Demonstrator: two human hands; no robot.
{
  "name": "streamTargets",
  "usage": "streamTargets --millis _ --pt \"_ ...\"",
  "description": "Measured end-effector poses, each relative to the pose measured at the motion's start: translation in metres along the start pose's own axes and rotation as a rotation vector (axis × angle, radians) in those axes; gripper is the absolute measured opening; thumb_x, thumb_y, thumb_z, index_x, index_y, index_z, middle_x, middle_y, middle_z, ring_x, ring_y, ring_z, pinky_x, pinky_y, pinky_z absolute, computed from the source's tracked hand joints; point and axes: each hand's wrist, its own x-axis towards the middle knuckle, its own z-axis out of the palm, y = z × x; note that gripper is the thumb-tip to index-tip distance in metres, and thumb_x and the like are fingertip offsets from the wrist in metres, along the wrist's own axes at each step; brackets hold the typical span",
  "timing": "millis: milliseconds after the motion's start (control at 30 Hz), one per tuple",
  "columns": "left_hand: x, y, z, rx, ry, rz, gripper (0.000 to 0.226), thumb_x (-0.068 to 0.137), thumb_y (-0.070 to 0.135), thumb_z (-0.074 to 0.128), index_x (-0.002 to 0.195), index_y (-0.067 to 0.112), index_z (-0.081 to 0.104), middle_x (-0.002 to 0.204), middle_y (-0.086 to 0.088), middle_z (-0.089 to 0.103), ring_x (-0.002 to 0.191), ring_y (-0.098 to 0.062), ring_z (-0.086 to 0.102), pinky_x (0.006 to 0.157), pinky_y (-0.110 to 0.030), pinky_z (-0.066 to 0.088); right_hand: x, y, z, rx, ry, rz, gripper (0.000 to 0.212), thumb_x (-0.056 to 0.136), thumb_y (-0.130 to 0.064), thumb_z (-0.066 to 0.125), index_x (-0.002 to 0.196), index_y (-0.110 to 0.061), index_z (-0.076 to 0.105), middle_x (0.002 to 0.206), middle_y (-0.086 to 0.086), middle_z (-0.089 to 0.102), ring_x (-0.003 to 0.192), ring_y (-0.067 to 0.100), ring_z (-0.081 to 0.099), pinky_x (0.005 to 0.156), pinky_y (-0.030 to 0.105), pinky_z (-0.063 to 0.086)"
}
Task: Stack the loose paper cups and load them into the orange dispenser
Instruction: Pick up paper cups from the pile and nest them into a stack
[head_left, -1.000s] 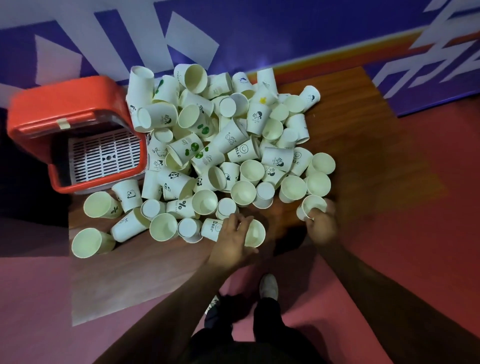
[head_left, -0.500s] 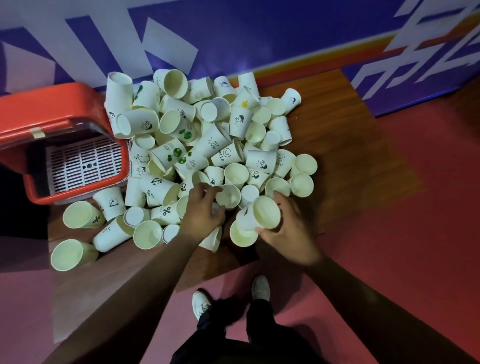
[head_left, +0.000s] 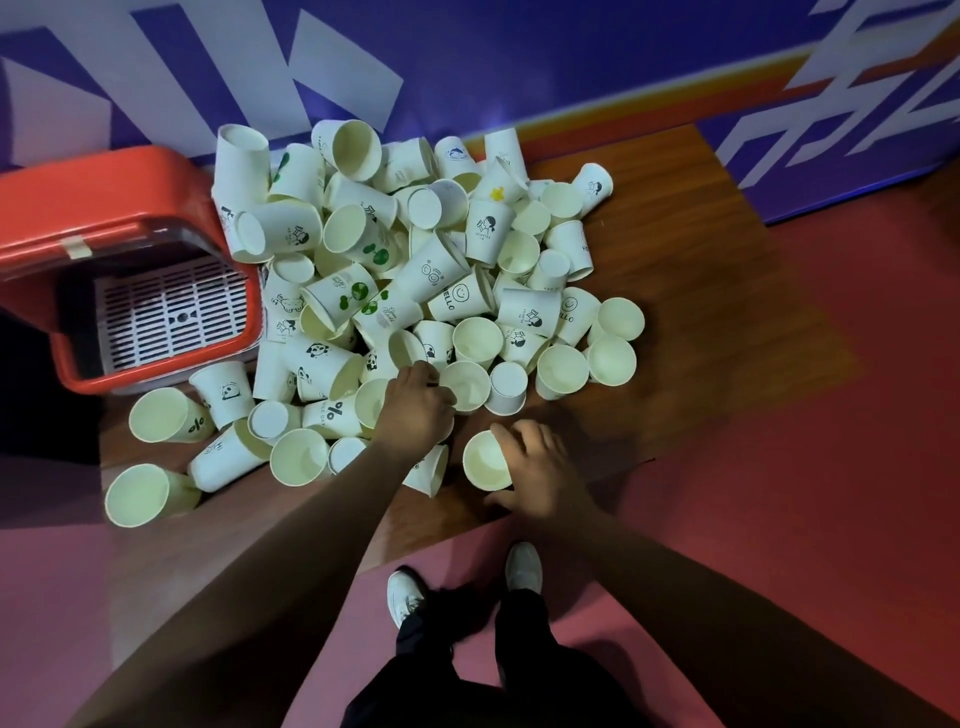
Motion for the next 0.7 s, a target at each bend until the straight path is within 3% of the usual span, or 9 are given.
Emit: streamTargets --millis 133,233,367,433,467,533,600,700 --pt "0.0 0.0 -0.002 -0.075 0.056 0.022 0.007 0.071 0.012 0.074 0.076 0.011 0.079 0.092 -0.019 0.063 0.081 -0.042 0.062 0.07 -0.043 0.056 0.0 0.007 -0.008 0.193 0.049 0.049 0.092 0.075 -0.074 0.054 0.143 -0.015 0.039 0.131 0.008 0.044 0.122 0.025 0.04 0.102 0.041 0.036" --pt "0.0 0.0 -0.007 -0.189 0.078 0.001 0.008 0.076 0.006 0.081 0.083 0.009 0.078 0.104 -0.022 0.062 0.093 -0.041 0.063 0.08 -0.043 0.055 0.01 0.019 -0.017 0.334 0.118 0.222 0.074 0.085 -0.066 0.044 0.14 -0.017 0.04 0.139 0.01 0.038 0.131 0.026 0.036 0.109 0.042 0.034" --pt "-0.006 0.004 -0.024 -0.344 0.112 -0.011 0.008 0.093 0.014 0.069 0.097 0.009 0.074 0.126 -0.017 0.055 0.104 -0.026 0.065 0.087 -0.027 0.049 0.032 0.034 -0.024 0.184 0.207 0.228 0.051 0.088 -0.047 0.054 0.119 -0.007 0.053 0.114 0.016 0.05 0.105 0.035 0.054 0.089 0.043 0.048" --pt "-0.01 0.006 -0.036 -0.395 0.176 -0.037 0.011 0.095 0.017 0.066 0.1 0.01 0.073 0.133 -0.013 0.054 0.104 -0.016 0.063 0.089 -0.018 0.044 0.044 0.034 -0.024 0.12 0.174 0.216 0.047 0.086 -0.037 0.062 0.12 -0.005 0.054 0.115 0.017 0.05 0.105 0.036 0.054 0.088 0.043 0.05" --pt "-0.012 0.009 -0.044 -0.43 0.215 -0.053 0.01 0.095 0.017 0.066 0.099 0.01 0.073 0.134 -0.008 0.054 0.104 -0.012 0.062 0.089 -0.012 0.041 0.05 0.033 -0.024 0.089 0.138 0.22 0.05 0.085 -0.034 0.064 0.125 -0.006 0.053 0.119 0.018 0.049 0.108 0.036 0.054 0.089 0.043 0.05" --pt "-0.019 0.016 -0.058 -0.568 0.238 -0.105 0.01 0.096 0.017 0.066 0.097 0.009 0.072 0.129 0.021 0.054 0.119 -0.006 0.057 0.091 -0.007 0.04 0.06 0.029 -0.022 0.012 0.083 0.224 0.052 0.084 -0.03 0.066 0.129 -0.009 0.052 0.124 0.018 0.047 0.11 0.036 0.054 0.09 0.045 0.051" --pt "-0.028 0.02 -0.069 -0.718 0.192 -0.129 0.007 0.096 0.016 0.066 0.096 0.009 0.07 0.118 0.037 0.054 0.138 0.002 0.039 0.096 -0.013 0.042 0.068 0.026 -0.019 -0.063 0.058 0.202 0.045 0.084 -0.026 0.065 0.124 -0.009 0.055 0.123 0.019 0.047 0.105 0.037 0.054 0.086 0.046 0.052" --pt "-0.043 0.019 -0.074 -0.935 0.079 -0.177 0.002 0.093 0.007 0.067 0.092 0.009 0.067 0.13 0.015 0.057 0.143 0.006 0.03 0.1 -0.029 0.044 0.074 0.025 -0.016 -0.155 0.051 0.173 0.032 0.079 -0.015 0.07 0.108 -0.003 0.061 0.112 0.02 0.052 0.092 0.037 0.057 0.073 0.043 0.053"
